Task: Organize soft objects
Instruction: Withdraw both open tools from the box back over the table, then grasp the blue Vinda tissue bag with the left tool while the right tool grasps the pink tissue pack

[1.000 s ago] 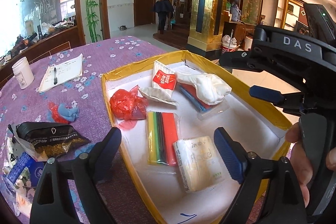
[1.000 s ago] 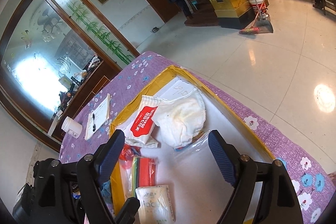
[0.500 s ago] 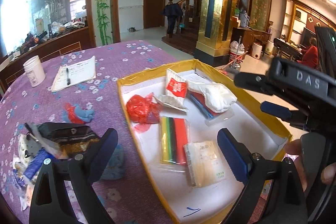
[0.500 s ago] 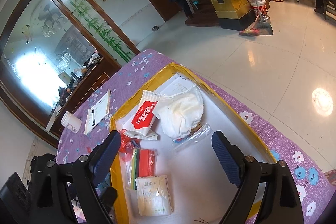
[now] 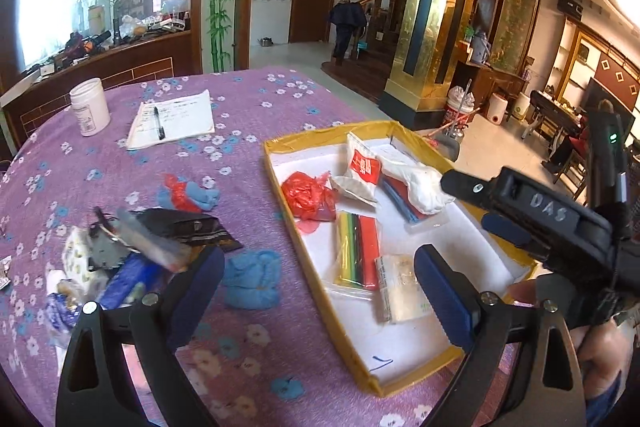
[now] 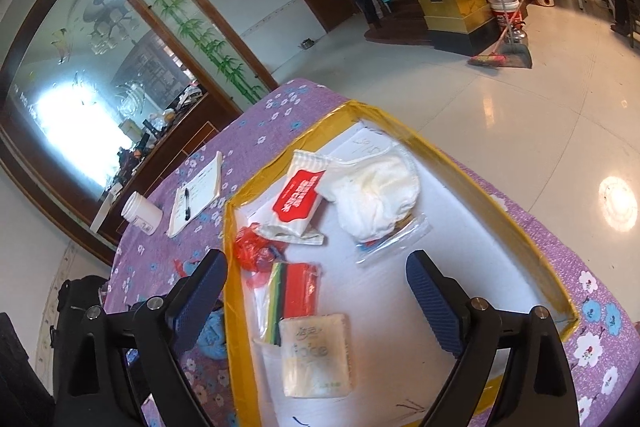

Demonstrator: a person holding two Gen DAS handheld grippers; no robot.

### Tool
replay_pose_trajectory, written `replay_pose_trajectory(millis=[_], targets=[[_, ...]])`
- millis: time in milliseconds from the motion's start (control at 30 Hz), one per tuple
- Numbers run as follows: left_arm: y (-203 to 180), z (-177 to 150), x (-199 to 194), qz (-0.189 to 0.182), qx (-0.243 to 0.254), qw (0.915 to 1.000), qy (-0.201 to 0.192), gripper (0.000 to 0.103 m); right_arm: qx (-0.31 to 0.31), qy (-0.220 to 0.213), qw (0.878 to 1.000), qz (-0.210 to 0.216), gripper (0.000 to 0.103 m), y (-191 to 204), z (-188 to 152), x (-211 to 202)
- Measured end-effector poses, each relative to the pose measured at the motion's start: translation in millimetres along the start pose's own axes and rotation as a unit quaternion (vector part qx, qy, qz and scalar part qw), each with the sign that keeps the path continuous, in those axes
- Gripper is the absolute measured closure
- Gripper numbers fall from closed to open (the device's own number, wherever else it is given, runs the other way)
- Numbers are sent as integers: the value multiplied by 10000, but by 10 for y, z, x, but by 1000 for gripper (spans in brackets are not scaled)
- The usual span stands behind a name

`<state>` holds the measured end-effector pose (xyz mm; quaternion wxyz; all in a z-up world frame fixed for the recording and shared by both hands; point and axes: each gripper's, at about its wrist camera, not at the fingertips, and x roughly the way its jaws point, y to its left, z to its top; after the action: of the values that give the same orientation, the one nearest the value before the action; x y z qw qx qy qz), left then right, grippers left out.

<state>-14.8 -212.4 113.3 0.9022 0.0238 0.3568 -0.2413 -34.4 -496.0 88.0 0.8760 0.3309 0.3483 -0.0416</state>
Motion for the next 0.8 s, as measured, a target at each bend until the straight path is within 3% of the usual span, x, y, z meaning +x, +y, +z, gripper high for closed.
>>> replay_pose_trajectory(millis=[233, 533, 700, 800], targets=[[227, -55, -274, 215, 36, 9997, -135, 8, -433, 176, 9987, 220, 10, 294, -138, 48], [1149, -272, -596, 664, -577, 9960, -175, 8, -1165, 373, 9903, 658, 10, 753, -430, 45], [1861, -418, -729, 1157, -1230, 9855, -177, 8, -1824, 705, 9742, 1125, 10, 1126, -697, 133], [2237, -470, -721, 1214, -1696, 9780, -73, 8, -2223, 1128, 9560, 1549, 10, 1360, -933, 249]])
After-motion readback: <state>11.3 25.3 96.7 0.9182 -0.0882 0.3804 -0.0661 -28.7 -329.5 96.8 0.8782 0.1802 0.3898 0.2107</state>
